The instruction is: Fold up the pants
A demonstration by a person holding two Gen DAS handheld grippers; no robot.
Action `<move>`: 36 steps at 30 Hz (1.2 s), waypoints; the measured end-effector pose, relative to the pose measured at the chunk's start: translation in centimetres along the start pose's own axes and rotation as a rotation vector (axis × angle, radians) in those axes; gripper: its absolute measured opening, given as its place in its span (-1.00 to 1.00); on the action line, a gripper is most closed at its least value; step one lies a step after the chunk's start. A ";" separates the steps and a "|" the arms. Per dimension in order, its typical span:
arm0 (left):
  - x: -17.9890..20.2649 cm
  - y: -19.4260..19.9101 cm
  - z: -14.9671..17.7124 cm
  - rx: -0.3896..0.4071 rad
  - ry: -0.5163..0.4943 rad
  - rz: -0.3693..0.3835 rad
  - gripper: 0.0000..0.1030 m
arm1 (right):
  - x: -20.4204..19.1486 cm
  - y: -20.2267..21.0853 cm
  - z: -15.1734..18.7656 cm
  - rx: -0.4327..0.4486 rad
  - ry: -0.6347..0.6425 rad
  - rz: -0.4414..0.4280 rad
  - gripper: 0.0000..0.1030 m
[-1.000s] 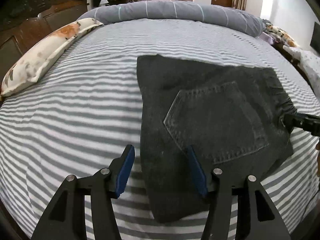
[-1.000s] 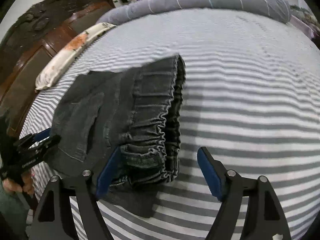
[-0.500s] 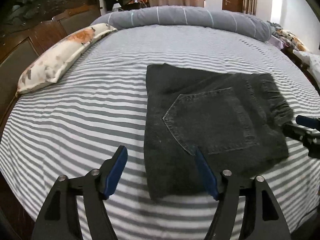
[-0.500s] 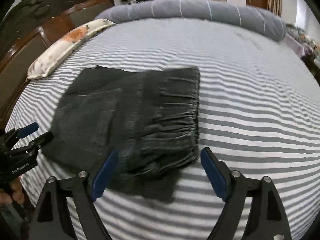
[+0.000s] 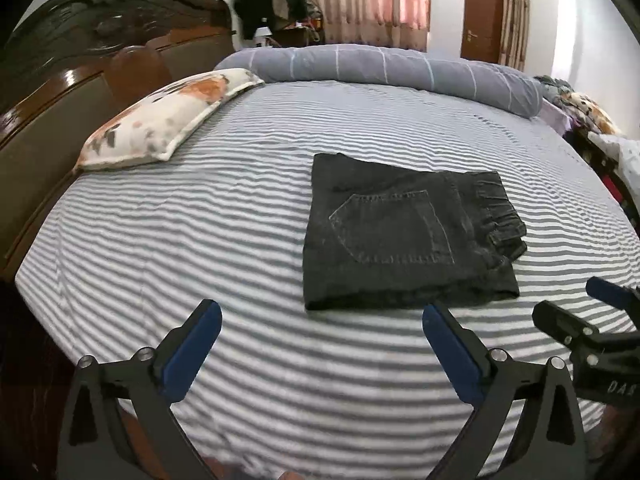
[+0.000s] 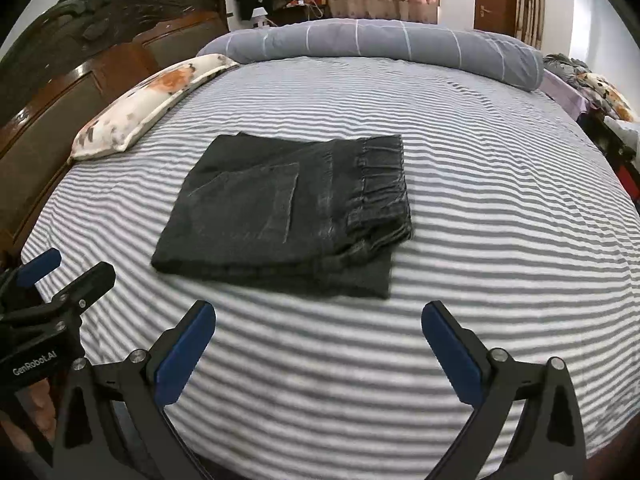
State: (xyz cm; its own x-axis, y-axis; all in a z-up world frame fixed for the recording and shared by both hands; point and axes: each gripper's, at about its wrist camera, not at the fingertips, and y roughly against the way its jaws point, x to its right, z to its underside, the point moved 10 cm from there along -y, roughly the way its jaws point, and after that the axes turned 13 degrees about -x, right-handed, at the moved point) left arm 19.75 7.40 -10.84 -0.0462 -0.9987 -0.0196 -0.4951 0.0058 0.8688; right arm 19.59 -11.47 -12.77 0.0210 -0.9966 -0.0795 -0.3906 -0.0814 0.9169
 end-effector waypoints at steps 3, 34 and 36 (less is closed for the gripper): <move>-0.1 1.2 1.1 -0.002 0.020 -0.002 0.97 | -0.7 1.1 1.2 0.012 0.017 0.022 0.99; 0.3 4.5 2.9 0.015 0.037 -0.020 0.98 | -1.6 4.3 3.6 0.045 0.043 0.074 0.99; 0.3 4.6 3.0 0.020 0.037 -0.019 0.98 | -1.7 4.3 3.7 0.045 0.046 0.068 0.99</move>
State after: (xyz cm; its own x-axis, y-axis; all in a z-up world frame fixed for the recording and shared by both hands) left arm 14.84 7.32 -8.34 -0.0049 -0.9998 -0.0179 -0.5132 -0.0129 0.8582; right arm 14.45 -10.12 -10.12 0.0346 -0.9994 0.0009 -0.4333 -0.0142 0.9011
